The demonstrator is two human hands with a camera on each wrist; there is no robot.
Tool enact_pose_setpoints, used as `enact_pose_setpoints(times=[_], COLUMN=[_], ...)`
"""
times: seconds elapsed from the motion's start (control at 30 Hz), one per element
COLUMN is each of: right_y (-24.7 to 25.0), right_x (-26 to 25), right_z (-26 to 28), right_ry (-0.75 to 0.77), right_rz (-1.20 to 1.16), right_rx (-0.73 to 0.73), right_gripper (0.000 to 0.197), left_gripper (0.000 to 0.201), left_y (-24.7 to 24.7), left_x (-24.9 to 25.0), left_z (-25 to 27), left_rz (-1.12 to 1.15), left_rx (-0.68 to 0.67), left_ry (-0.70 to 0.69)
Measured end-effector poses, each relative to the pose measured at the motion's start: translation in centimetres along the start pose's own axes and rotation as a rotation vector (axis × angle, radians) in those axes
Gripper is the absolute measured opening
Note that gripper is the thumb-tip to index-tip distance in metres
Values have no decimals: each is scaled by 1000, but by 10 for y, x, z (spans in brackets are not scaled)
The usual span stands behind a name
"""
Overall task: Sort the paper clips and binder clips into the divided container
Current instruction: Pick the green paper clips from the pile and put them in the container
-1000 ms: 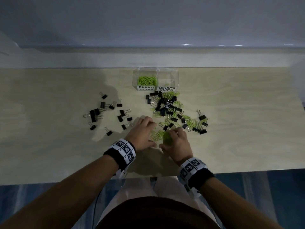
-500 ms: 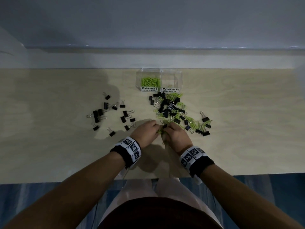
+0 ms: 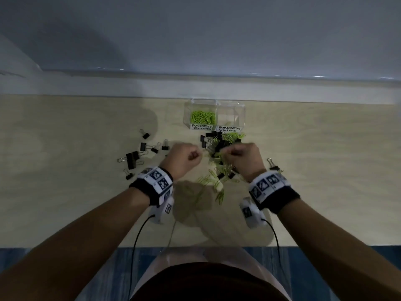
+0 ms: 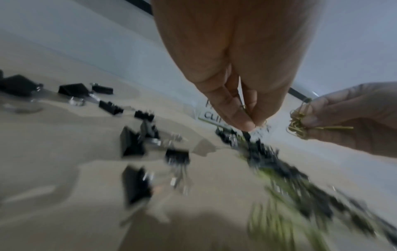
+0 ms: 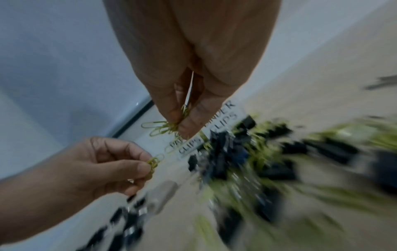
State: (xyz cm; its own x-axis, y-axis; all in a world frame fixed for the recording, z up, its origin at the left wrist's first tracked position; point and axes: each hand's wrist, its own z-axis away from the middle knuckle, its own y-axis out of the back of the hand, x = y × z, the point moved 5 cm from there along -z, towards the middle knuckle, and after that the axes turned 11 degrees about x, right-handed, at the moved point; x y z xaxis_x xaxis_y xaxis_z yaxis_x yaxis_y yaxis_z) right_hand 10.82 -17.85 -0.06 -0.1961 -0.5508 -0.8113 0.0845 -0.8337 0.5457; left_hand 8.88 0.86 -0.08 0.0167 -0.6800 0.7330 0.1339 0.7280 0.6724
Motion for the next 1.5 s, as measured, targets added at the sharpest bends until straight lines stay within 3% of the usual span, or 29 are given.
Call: enact_pose_setpoints(times=[0.23, 0.33, 0.43, 0.5, 0.63, 0.77, 0.83, 0.93, 1.07, 1.27, 1.43, 1.5], right_y=[-17, -32, -47, -45, -22, -22, -21, -22, -39, -51, -58, -61], right_x=[-74, -79, -74, -70, -55, 2, 31, 50, 42, 24, 23, 23], right_z=[-85, -107, -112, -101, -39, 32, 59, 81, 81, 59, 48, 45], right_ry=[159, 144, 232, 344, 603, 559, 470, 418, 467, 508, 500, 523], right_rz=[22, 106, 336, 412, 265, 364, 400, 400, 381, 425, 553, 601], right_rx=[192, 219, 55, 1, -36, -335, -432, -436, -304, -138, -236, -278], right_gripper=[7, 9, 19, 26, 23, 19, 30, 38, 37, 42, 62, 65], left_gripper=[11, 17, 20, 21, 32, 51, 58, 52, 58, 39, 74, 76], left_y=[47, 43, 32, 28, 22, -12, -23, -31, -49, -53, -56, -60], left_x=[11, 13, 15, 18, 13, -22, -32, -27, -28, -20, -23, -21], left_z=[-86, -112, -119, -109, -50, 34, 64, 77, 72, 56, 59, 59], left_rz=[-12, -163, -263, -286, -249, -292, -259, -275, -189, -151, -262, -325], left_rx=[339, 306, 206, 165, 128, -279, -354, -195, -202, -54, -32, -48], left_ry=[69, 91, 57, -1, -121, -92, -91, -148, 60, 59, 153, 172])
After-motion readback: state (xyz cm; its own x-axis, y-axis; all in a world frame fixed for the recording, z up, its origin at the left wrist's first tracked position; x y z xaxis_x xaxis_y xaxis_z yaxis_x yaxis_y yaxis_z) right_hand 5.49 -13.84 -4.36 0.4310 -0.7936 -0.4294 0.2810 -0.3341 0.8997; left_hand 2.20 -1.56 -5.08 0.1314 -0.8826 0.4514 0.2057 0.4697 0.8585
